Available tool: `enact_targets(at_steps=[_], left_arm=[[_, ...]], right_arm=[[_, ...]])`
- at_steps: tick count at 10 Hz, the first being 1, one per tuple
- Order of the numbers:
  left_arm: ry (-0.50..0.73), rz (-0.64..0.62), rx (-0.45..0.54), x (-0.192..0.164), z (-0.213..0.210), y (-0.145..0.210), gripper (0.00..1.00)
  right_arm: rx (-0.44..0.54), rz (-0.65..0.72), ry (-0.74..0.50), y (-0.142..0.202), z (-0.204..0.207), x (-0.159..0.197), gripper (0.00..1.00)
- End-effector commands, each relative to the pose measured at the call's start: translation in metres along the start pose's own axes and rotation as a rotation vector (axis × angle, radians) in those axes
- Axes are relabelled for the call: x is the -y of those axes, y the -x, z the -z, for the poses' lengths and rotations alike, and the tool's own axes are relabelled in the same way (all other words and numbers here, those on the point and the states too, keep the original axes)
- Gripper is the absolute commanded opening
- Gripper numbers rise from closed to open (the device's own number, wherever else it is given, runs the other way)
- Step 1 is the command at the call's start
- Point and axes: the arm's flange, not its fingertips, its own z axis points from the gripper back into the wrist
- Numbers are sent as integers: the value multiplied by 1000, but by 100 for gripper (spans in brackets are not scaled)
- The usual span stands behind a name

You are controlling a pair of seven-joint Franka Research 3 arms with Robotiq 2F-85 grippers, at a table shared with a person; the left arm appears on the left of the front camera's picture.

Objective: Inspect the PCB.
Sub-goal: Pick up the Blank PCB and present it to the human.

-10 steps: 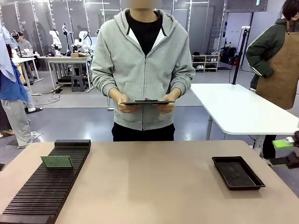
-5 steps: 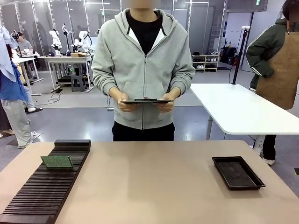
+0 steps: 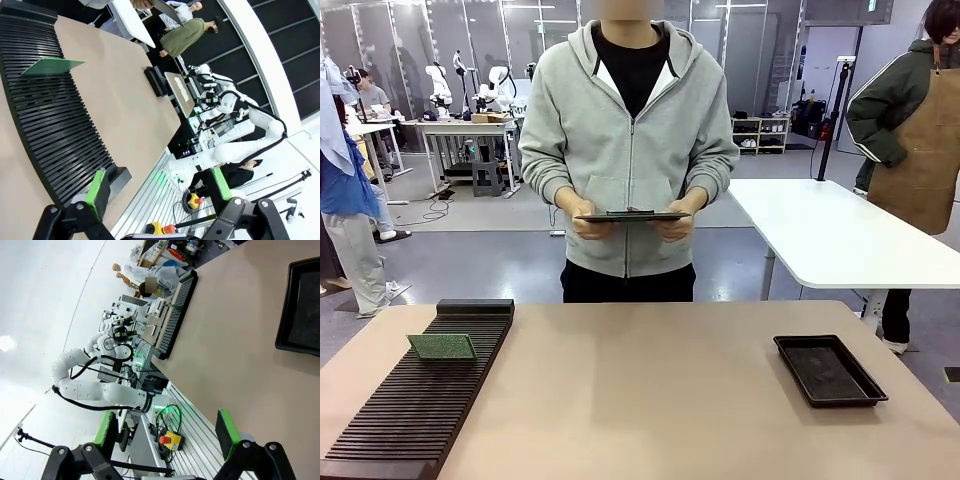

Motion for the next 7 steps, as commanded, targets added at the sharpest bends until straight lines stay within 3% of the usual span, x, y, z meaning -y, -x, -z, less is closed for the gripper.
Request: enact_targets(at_steps=[1,7], left_arm=[[0,-7,-9,-1,-1,4,100],[0,-7,-9,-1,-1,4,100]], right_arm=[[6,-3,2,1,-3,-1,100],[6,-3,2,1,-3,-1,100]])
